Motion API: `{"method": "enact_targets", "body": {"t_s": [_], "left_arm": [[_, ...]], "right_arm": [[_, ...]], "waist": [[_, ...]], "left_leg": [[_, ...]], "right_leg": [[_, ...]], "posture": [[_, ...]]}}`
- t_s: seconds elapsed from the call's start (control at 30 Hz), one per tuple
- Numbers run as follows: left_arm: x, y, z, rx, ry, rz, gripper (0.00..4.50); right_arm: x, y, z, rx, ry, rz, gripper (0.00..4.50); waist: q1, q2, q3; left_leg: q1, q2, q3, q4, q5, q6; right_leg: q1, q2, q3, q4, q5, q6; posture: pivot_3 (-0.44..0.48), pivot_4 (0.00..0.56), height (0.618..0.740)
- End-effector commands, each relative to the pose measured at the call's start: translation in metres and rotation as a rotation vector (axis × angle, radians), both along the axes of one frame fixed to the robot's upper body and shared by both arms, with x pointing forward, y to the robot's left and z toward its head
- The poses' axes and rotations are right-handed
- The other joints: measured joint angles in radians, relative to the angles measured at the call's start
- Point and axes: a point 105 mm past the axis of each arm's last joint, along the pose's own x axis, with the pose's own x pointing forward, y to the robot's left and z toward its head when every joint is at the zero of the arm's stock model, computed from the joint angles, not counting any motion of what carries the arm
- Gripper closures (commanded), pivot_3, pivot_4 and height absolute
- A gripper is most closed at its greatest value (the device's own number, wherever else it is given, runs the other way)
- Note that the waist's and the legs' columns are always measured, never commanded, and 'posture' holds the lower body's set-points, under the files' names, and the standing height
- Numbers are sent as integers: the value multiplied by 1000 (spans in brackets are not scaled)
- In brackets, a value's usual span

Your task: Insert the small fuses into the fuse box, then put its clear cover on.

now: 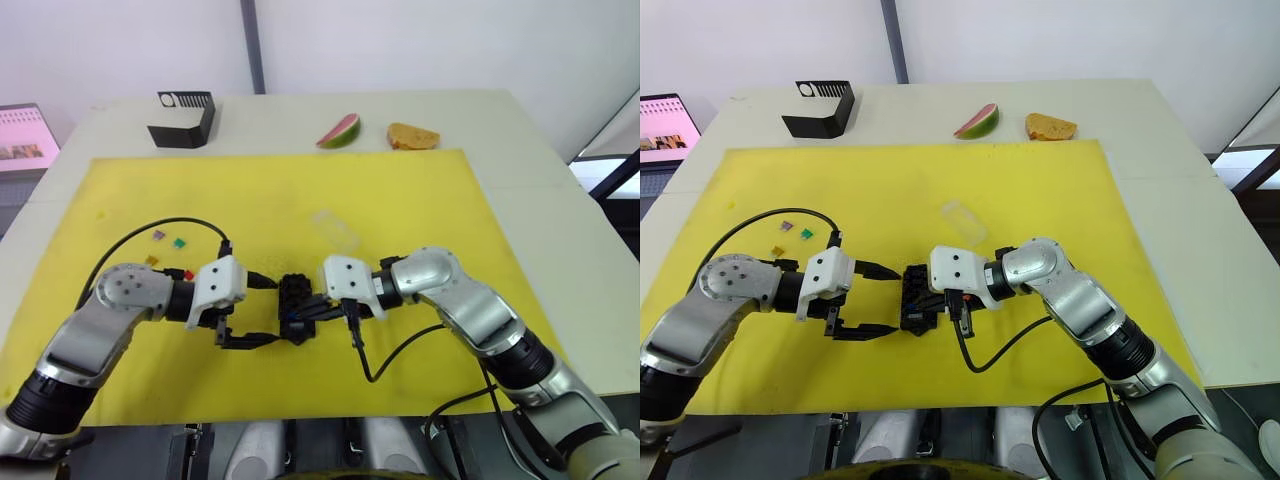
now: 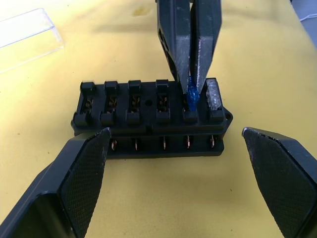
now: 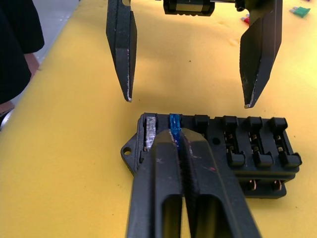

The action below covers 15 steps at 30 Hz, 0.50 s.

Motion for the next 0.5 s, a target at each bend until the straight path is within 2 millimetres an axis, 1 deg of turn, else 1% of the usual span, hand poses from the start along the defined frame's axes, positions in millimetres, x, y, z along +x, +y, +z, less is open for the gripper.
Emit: {"method": "enact_targets", "body": {"t_s": [0.03,0.33,0.5], "left_arm": [[1,0,11,-8,-44,-8,0],[1,-1,10,-13,-44,-7,0],[1,-1,10,-14,-42,-6,0]], "right_arm": [[-3,4,13,27,-37,24,4442],[-1,4,19,27,-38,20,4442],[-1,7,26,35,29,-1,4442]], "waist": [[0,0,0],[0,0,0],[0,0,0]], "left_leg": [[0,0,0,0,0,0],[0,0,0,0,0,0],[0,0,0,0,0,0]], "right_leg": [[0,0,0,0,0,0],[0,0,0,0,0,0],[0,0,0,0,0,0]], "posture": [[0,150,740],[0,150,740],[0,150,740]]}}
